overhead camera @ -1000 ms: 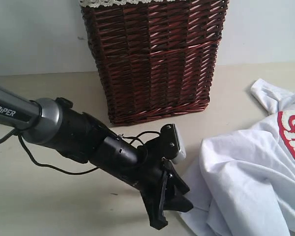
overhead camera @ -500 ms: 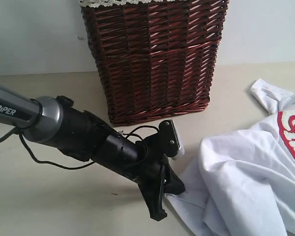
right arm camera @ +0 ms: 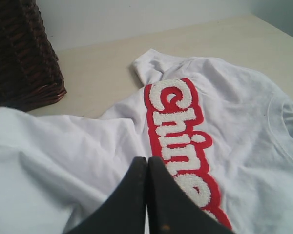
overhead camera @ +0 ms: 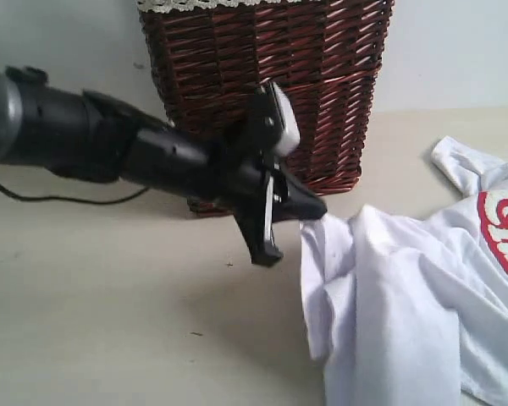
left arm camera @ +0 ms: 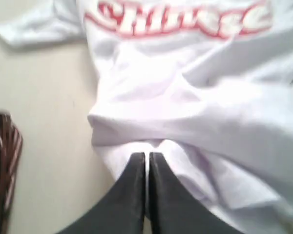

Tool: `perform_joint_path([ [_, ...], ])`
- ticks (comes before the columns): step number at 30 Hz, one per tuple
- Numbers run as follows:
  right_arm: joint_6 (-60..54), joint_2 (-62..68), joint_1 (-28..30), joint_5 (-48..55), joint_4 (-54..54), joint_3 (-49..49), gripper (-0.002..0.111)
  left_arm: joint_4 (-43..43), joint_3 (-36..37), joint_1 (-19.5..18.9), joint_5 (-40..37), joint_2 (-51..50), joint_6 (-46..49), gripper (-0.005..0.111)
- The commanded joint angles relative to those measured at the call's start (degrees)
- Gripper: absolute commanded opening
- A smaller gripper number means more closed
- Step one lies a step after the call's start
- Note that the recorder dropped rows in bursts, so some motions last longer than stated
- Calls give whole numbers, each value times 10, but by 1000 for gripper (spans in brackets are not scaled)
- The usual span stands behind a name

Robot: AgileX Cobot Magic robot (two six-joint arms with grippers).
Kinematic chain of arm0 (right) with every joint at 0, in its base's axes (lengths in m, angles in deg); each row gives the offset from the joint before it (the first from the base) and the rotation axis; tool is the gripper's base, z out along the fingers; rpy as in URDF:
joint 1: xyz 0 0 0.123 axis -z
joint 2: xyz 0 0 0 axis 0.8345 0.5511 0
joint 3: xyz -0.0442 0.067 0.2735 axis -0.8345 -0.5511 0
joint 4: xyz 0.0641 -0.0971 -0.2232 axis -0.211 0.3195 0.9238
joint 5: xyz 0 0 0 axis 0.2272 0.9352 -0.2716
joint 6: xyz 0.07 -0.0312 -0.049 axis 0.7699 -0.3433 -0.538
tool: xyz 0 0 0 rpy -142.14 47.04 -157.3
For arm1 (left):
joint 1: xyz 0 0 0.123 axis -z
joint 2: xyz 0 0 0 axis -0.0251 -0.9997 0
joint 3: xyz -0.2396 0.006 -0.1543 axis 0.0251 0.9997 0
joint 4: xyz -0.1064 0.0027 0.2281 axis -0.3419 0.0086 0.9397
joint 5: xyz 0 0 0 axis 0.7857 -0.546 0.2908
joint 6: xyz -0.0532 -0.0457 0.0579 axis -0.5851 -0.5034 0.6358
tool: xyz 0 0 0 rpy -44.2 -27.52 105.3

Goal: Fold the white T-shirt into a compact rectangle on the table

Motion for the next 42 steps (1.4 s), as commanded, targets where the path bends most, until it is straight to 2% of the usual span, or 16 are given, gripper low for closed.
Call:
perform_joint_path([
  [1, -2, -4, -2, -6, 3, -3, 0, 27, -36, -20, -209, 46, 0, 0],
  [3, -2, -4, -2, -6, 3, -3, 0, 71, -41, -20, -294, 51, -3, 0],
  [4, -2, -4, -2, -6, 3, -3, 0, 97, -41, -17, -310, 51, -8, 0],
  [9, -2, -4, -2, -6, 3, -3, 0, 354, -34, 14, -310, 21, -97, 0],
  [11, -2, -4, -2, -6, 3, -3, 0, 399, -22, 15, -310, 7, -116, 0],
  [14, -2, -4, -2, -6, 3, -3, 0, 406, -1, 14, -189, -2, -180, 0],
  [17, -2, -4, -2, -6, 3, -3, 0, 405, 13, 14, -87, -3, -200, 9],
  [19, -2, -4, -2, -6, 3, -3, 0, 390, 14, 14, -60, -3, -201, 22],
  [22, -2, -4, -2, -6, 3, -3, 0, 289, 14, 9, -53, -2, -204, 59],
  [23, -2, -4, -2, -6, 3, -3, 0, 266, 14, 7, -51, -2, -208, 63],
  [25, -2, -4, -2, -6, 3, -3, 0, 240, 14, -9, -35, 1, -238, 62],
  [27, -2, -4, -2, -6, 3, -3, 0, 252, 14, -38, -28, -2, -261, 55],
  [30, -2, -4, -2, -6, 3, -3, 0, 255, 21, -120, -73, -35, -261, 39],
  [33, -2, -4, -2, -6, 3, -3, 0, 254, 23, -166, -136, -62, -261, 40],
  [36, -2, -4, -2, -6, 3, -3, 0, 259, 35, -157, -142, -91, -244, 47],
  [42, -2, -4, -2, -6, 3, -3, 0, 256, 40, -122, -138, -114, -229, 47],
])
